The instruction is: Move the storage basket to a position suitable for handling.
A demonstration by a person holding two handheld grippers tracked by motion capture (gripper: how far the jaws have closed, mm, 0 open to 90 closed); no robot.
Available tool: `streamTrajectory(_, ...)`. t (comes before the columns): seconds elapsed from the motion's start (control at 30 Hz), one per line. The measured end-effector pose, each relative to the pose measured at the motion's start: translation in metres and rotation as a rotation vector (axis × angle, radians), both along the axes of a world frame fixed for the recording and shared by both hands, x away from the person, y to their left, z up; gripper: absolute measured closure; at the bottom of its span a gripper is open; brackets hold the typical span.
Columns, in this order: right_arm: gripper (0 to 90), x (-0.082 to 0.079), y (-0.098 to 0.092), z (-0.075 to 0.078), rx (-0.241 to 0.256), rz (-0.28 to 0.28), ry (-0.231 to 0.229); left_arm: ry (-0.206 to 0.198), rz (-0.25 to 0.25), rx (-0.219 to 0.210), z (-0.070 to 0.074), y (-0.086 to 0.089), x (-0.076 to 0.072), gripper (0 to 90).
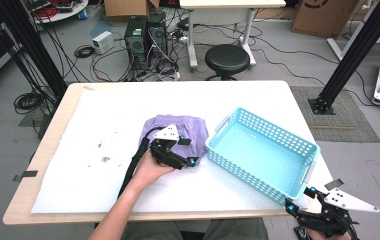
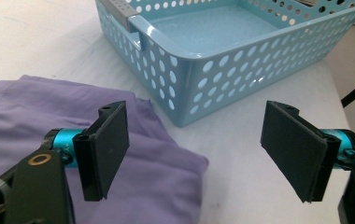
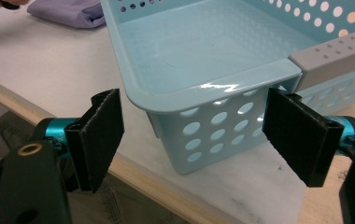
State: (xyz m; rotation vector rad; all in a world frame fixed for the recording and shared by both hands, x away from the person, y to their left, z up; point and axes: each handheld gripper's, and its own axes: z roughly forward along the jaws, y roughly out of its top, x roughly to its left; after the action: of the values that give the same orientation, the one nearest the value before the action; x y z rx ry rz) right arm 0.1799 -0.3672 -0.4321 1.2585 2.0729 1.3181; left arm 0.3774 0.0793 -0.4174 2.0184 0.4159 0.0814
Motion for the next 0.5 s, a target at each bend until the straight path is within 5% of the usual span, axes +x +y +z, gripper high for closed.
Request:
streamTrajectory(0.33,20.5,0.004,-0.001,0.001,0.014,-0.005,0.011,0.011,-0.007,-0.015,-0.012,-0.039,0.016,25.6)
streamTrajectory(0.5,20.4,0.007,0.0,0.002,0.001,-0.025,0.014,-0.03,-0.035,0.015,-0.012,-0.052,0.013,33.5)
